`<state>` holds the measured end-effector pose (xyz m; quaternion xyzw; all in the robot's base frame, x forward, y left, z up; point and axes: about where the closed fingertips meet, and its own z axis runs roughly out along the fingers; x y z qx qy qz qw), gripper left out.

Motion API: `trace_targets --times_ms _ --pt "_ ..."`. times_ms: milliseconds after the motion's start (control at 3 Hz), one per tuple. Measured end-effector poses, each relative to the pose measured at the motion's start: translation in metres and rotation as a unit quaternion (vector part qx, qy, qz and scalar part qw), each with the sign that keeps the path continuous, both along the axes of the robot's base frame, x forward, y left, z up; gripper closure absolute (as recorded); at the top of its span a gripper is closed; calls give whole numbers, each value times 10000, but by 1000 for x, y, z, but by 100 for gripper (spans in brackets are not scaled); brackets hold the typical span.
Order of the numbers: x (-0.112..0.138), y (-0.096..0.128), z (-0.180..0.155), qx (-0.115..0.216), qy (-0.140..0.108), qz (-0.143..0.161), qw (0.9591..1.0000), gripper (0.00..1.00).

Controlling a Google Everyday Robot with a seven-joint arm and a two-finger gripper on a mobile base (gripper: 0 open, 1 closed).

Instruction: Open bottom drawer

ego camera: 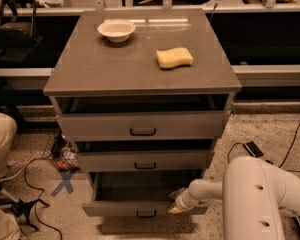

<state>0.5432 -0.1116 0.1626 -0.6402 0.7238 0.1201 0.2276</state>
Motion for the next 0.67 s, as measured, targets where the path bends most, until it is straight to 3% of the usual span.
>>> trace_targets --times_ms 333,667 --pt "-24 -12 -9 184 -12 -284 9994 74" --pt "-23 -11 -3 185 -12 -284 9994 51"
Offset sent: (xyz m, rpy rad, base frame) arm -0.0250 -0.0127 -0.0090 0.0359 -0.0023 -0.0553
